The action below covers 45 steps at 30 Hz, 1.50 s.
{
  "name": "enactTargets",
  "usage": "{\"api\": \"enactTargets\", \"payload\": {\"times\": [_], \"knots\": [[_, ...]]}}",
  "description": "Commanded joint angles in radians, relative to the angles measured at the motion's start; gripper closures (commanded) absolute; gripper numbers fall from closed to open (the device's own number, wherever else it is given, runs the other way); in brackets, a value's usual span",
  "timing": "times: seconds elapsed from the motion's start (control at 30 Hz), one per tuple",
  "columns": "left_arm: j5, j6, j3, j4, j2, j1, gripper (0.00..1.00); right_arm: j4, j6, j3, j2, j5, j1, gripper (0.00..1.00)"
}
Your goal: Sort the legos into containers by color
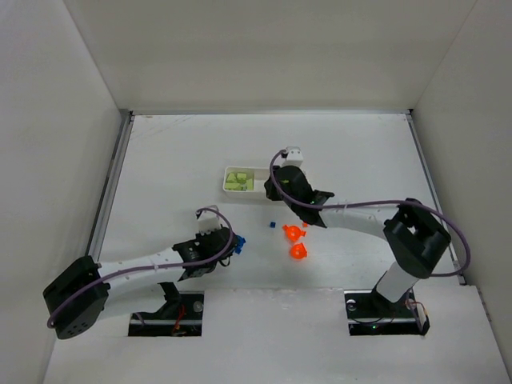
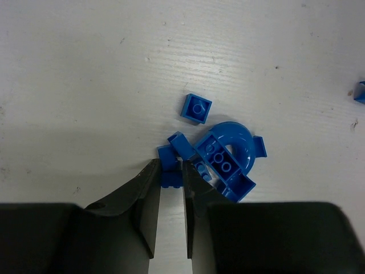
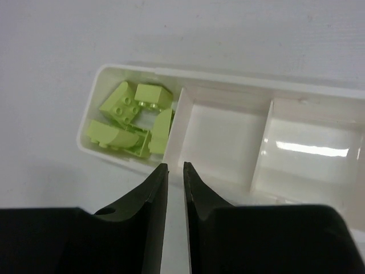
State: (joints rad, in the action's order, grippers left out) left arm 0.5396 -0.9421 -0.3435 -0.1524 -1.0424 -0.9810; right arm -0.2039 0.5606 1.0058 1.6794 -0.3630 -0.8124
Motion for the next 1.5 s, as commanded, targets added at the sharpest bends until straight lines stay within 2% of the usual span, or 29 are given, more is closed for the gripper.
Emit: {"api": "enactTargets", "payload": {"times": [0.0, 0.17, 0.37, 0.5, 0.73, 1.1, 1.37, 1.47], "knots": [[0.008, -0.017, 0.029, -0.016, 0.021, -0.003, 0.88, -0.037, -0.008, -0.099, -0.118, -0.068, -0.066, 0.77], [0.010, -0.014, 0.035, -0.027, 0.050, -0.002, 0.91, -0.054, 0.033, -0.231, -0.167, -0.097, -0.155, 0.69], [0.026, -0.018, 0.023, -0.075, 0.120, -0.014, 0.92, -0.035, 0.081, -0.311, -0.179, -0.171, -0.267, 0.48], [0.051, -0.014, -0.002, -0.119, 0.163, -0.018, 0.92, -0.006, 0.120, -0.328, -0.184, -0.197, -0.287, 0.46], [0.088, 0.002, -0.063, -0.191, 0.272, -0.026, 0.93, -0.005, 0.130, -0.297, -0.100, -0.192, -0.275, 0.50], [0.114, 0.088, -0.176, -0.154, 0.288, -0.029, 0.92, -0.015, 0.134, -0.246, -0.012, -0.220, -0.230, 0.55], [0.103, 0.134, -0.218, -0.081, 0.234, -0.018, 0.92, -0.018, 0.137, -0.249, -0.004, -0.226, -0.227, 0.75], [0.094, 0.160, -0.248, -0.039, 0.191, -0.015, 0.92, -0.020, 0.137, -0.260, -0.050, -0.240, -0.228, 0.79]]}}
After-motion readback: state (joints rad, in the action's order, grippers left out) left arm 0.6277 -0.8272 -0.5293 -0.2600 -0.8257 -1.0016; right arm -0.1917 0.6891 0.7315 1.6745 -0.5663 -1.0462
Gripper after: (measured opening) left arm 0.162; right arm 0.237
